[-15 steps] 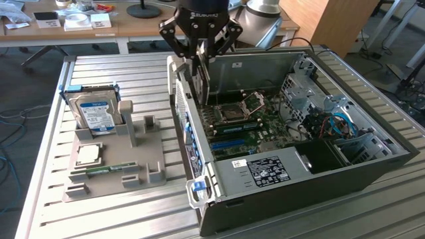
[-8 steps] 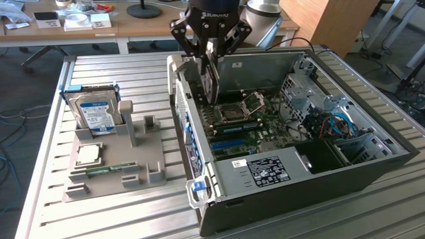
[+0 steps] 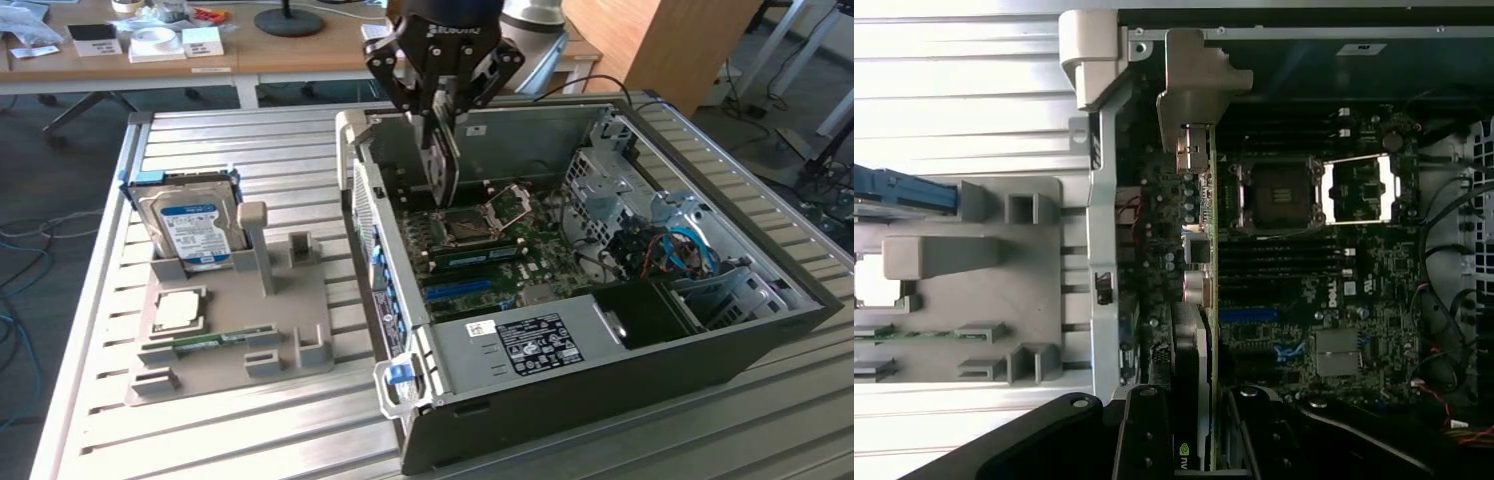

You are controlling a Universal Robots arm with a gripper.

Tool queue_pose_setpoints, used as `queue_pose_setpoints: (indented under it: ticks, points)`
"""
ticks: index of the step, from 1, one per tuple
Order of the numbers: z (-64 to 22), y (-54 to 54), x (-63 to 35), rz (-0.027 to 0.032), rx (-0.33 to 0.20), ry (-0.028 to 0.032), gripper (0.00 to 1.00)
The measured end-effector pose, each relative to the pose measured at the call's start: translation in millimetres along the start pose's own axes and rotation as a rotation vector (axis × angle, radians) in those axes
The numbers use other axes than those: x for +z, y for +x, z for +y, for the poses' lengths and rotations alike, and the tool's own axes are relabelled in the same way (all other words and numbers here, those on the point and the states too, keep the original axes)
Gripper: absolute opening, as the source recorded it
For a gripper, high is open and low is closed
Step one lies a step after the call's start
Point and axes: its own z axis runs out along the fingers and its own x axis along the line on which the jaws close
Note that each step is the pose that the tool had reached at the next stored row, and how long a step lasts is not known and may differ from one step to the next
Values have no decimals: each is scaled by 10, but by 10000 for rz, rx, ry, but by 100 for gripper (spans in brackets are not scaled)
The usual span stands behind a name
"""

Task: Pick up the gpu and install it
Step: 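Pick up the gpu and move the gpu toward the slot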

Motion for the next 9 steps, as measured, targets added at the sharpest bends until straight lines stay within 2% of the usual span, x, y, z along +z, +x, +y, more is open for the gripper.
queue_pose_setpoints:
  ticks: [9]
  points:
    - [10, -167, 4, 1, 1, -23, 27]
